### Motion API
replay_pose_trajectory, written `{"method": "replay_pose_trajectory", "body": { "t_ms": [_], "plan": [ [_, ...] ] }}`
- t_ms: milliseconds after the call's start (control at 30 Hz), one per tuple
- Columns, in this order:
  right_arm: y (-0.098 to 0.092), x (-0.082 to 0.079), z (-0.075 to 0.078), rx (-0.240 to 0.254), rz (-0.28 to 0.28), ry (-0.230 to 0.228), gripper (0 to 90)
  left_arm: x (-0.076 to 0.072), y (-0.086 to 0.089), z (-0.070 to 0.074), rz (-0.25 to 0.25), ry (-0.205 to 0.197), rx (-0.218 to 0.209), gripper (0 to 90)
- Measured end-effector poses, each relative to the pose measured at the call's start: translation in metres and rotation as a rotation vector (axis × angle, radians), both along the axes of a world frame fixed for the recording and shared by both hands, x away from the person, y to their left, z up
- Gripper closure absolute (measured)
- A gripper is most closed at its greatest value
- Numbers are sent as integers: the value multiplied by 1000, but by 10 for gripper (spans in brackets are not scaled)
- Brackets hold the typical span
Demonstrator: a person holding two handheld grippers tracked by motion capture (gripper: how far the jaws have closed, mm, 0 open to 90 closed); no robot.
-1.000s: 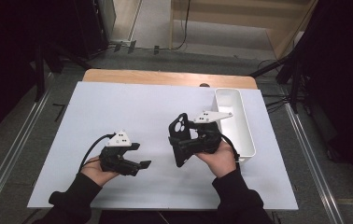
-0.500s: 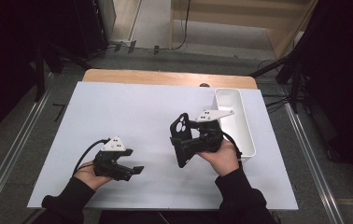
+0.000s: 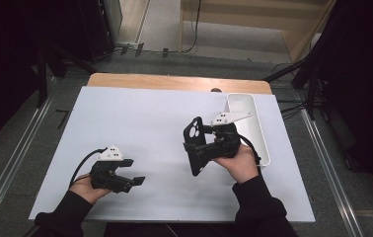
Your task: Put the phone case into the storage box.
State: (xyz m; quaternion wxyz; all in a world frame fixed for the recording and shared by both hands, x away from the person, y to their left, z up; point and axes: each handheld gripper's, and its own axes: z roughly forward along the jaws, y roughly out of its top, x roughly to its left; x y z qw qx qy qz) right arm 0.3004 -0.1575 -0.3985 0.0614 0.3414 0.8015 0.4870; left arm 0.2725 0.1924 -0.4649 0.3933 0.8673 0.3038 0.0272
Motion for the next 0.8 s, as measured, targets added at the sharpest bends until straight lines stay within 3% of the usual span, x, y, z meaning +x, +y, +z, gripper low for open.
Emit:
{"method": "replay_pose_trajectory", "body": {
  "t_ms": [500, 800],
  "plan": [
    [-16, 5, 14, -7, 11, 29, 121, -3, 3, 1, 10, 1, 2, 210],
    [-31, 6, 26, -17, -7, 20, 121, -4, 7, 1, 21, -1, 5, 210]
  ]
}}
